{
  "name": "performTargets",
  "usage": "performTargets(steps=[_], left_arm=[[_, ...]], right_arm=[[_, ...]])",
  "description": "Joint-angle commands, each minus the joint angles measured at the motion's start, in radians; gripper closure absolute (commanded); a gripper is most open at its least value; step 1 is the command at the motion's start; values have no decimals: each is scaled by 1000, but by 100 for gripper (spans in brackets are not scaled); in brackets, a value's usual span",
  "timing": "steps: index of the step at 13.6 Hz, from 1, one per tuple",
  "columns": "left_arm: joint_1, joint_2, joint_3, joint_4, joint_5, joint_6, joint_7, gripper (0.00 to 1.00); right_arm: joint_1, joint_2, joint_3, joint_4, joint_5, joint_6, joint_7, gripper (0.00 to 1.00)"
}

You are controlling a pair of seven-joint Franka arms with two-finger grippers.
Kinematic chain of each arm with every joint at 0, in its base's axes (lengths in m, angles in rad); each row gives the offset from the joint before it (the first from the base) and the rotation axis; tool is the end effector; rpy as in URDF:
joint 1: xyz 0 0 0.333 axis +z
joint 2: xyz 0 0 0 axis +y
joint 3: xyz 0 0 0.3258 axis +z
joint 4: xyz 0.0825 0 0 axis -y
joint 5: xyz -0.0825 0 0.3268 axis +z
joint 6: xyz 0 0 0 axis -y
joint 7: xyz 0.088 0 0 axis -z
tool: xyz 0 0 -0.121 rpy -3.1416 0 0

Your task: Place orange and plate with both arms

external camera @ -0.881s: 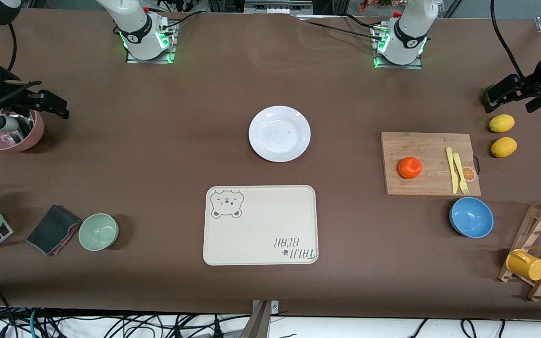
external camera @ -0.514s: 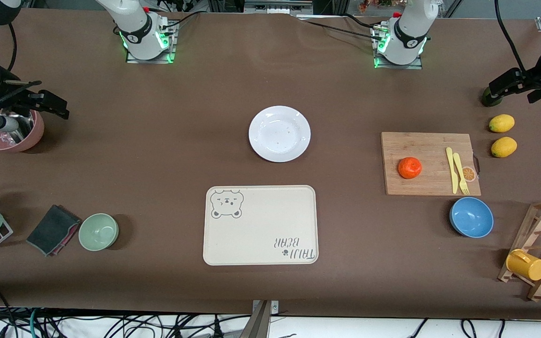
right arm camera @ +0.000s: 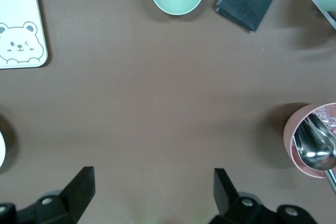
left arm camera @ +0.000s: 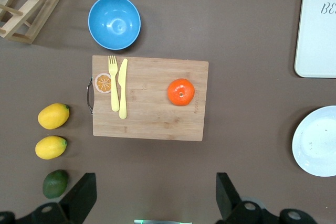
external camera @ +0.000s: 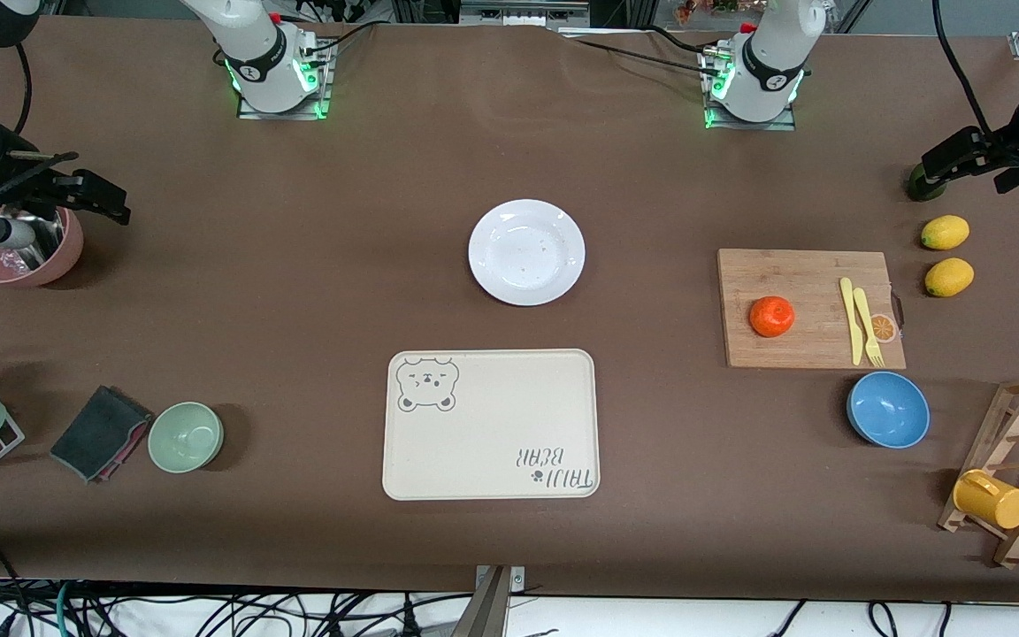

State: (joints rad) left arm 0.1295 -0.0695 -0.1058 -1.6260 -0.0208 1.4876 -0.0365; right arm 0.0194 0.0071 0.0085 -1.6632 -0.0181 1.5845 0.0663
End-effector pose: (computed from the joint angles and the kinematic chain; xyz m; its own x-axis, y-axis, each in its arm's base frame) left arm 0.4648 0.0063 0.6240 0.9958 0.0591 -0.0697 0.0600 -0.9981 0.0109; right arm 0.4954 0.0116 0.5798 0.9957 -0.0382 -0.0843 -0.0364 -0.9991 0.0236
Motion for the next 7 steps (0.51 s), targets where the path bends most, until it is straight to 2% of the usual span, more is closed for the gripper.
performTargets(steps=[1,7], left_arm=[[2,8,-5,28,19,-21,-5,0],[2,10,-5,28,19,-21,-5,0]], right_arm=[[-9,-15,5,-4,7,-8,-10,0],[-7,-4,7,-7,16,11,-10,0]])
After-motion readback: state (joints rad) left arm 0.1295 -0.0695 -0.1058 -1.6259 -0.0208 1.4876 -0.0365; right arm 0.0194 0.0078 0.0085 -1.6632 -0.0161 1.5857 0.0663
